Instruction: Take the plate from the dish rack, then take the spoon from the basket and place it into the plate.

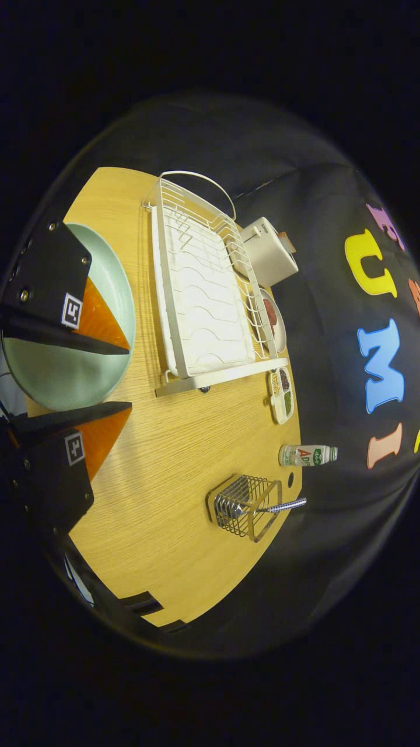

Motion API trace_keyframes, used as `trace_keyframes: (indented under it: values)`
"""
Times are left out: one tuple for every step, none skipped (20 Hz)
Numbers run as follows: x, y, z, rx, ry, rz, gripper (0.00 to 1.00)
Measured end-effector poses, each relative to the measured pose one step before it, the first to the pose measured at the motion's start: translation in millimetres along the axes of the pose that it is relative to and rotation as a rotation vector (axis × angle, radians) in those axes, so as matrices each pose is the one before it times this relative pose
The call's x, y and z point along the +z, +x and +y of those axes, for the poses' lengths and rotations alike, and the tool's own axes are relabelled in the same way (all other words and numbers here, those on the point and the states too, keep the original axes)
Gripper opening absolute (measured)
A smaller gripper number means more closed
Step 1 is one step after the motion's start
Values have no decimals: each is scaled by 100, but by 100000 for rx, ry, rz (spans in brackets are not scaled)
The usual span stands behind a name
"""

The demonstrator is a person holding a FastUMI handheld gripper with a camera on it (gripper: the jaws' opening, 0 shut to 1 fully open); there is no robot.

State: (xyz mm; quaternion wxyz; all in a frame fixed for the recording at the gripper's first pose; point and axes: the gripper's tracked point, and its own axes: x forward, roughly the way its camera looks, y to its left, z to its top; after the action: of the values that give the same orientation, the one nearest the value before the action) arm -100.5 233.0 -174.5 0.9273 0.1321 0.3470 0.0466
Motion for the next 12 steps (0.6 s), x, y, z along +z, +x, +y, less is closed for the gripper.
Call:
trace_keyframes:
  values:
    - [-322,196,168,248,157,1121,50]
    - [-74,95,39,86,-308,134,50]
    - [114,-17,-3,-158,-882,-113,50]
    - [99,-89,26,-230,-845,-622,50]
    - [298,-98,-29,-185,-465,-685,50]
    - [77,-33,115,35,-188,-507,50]
    - [207,-40,69,-8,27,-284,50]
    - [110,59,80,74,84,-304,50]
    - [170,66,26,-69,80,-286,50]
    - [103,-99,210,716,217,-338,50]
    - [-44,-157,-35,-429,-462,251,50]
    - [-145,309,-47,-49,-527,67,50]
